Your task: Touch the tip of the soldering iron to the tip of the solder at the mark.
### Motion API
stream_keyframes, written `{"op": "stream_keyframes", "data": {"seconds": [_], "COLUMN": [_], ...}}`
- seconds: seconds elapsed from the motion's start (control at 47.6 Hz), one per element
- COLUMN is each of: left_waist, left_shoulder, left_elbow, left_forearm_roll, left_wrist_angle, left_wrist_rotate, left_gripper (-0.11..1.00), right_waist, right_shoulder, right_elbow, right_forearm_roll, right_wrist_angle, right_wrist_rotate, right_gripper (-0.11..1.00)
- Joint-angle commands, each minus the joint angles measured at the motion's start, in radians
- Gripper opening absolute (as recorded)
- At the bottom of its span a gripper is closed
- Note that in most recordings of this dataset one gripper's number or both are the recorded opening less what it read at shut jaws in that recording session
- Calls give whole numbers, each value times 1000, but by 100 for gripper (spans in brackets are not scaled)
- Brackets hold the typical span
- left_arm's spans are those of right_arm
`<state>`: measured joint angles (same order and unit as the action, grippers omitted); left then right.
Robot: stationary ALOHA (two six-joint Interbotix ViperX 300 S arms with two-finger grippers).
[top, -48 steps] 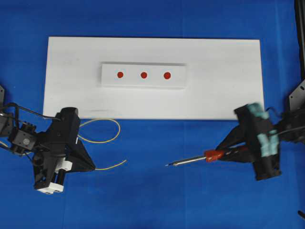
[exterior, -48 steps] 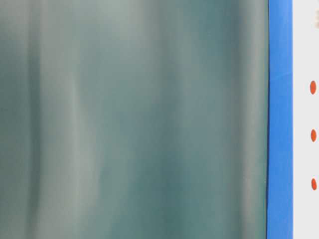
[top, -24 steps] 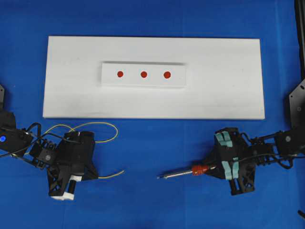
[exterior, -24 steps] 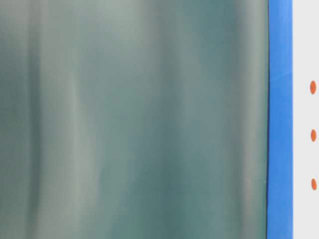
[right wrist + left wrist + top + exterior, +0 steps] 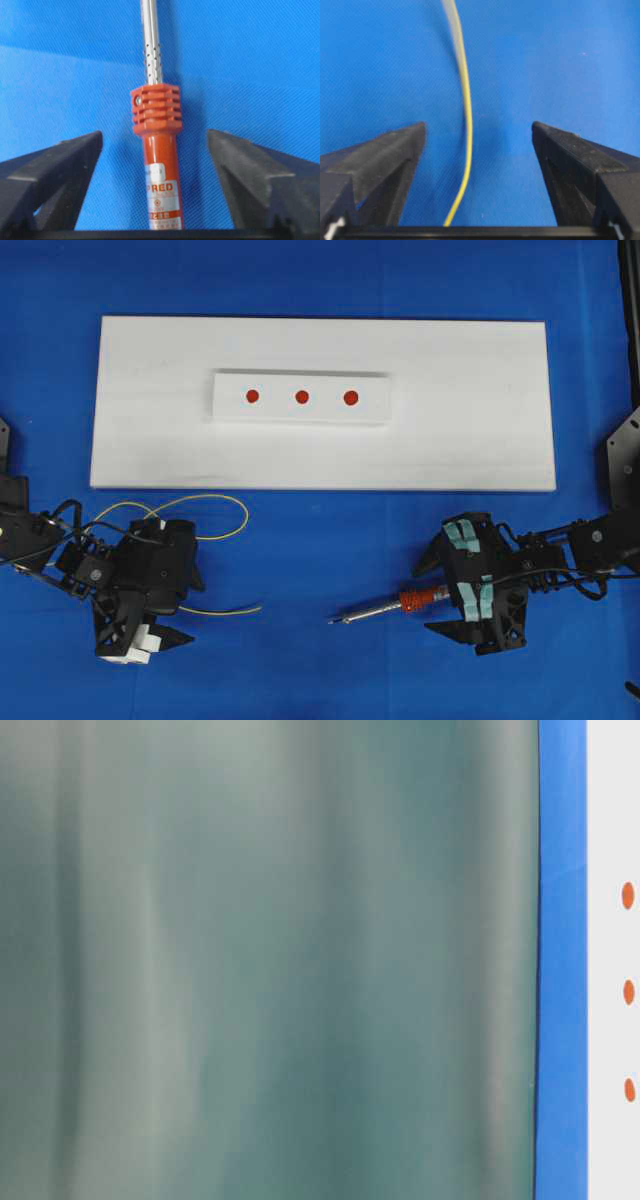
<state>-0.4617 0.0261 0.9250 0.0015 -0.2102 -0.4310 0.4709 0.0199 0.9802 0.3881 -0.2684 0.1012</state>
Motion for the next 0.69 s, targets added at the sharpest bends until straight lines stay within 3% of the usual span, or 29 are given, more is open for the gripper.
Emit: {"op": "stream_keyframes", "data": {"seconds": [0.0,0.168,0.336,0.672], "left_waist": [2,25,84,284], "left_shoulder": [-87,-258,-423,-704], "left_elbow": [-25,-31,-14,29], "left_forearm_roll": [2,2,6,8], "left_wrist_angle": [63,264,367,367], "left_wrist_rotate": [5,6,21,247], "left_gripper": [80,77,77,77], "right_waist": [-12,-69,-161,-364], "right_shoulder": [-66,-239,-437,-749], "right_elbow": [-17,-17,-20,5], "right_forearm_roll": [0,-17,-69,-190], "right_wrist_angle": [21,127,230,291], "right_wrist_rotate": [-5,-21,-69,-166], "right_gripper": [91,81,81,80]}}
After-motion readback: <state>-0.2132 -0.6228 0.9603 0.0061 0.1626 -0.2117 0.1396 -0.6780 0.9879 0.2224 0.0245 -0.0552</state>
